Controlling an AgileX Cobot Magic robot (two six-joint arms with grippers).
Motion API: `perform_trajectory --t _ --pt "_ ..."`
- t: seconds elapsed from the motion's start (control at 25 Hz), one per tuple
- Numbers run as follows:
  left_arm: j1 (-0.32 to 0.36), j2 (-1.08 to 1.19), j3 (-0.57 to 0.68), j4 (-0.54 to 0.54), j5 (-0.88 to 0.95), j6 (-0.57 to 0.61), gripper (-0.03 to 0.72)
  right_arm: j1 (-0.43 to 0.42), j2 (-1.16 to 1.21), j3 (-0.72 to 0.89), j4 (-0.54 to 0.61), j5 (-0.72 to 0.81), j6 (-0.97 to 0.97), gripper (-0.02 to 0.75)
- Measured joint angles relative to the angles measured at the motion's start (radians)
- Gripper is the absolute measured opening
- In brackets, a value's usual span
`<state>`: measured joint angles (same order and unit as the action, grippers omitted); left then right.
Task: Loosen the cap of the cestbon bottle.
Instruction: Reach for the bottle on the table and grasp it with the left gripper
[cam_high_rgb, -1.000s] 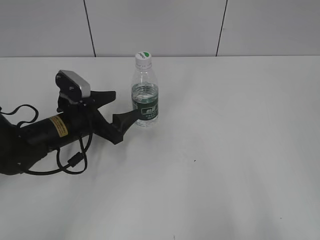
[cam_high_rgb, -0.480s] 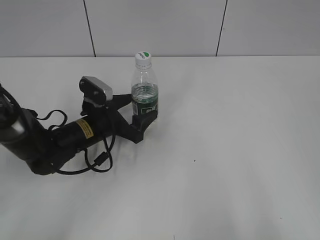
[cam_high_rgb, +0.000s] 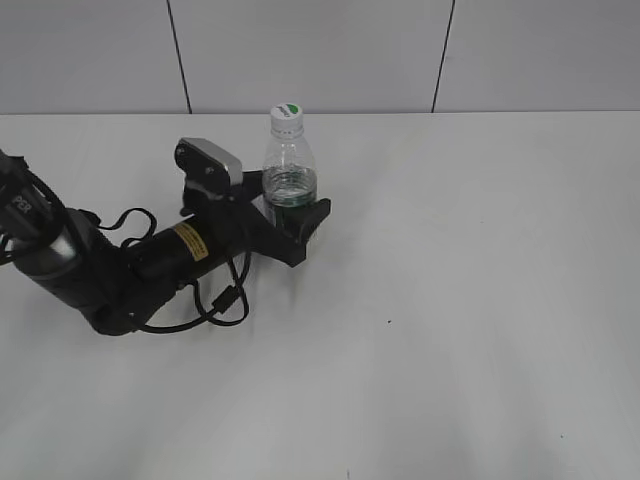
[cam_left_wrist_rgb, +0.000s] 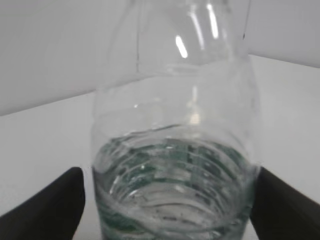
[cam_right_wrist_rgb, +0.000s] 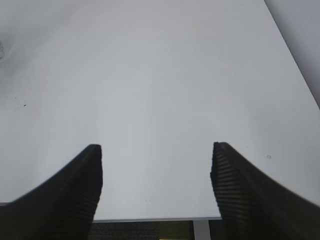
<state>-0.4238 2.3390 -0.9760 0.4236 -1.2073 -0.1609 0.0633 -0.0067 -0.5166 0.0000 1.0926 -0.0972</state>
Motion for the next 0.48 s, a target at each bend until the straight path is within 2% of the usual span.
perform_trajectory --t 0.12,0.48 --pt "0.000 0.000 -0.002 -0.033 0.000 0.000 0.590 0.000 0.000 0.000 0.000 0.000 0.000 0.521" --pt "0.000 0.000 -0.002 -0.038 0.000 0.000 0.580 0.000 0.000 0.000 0.000 0.000 0.000 0.521"
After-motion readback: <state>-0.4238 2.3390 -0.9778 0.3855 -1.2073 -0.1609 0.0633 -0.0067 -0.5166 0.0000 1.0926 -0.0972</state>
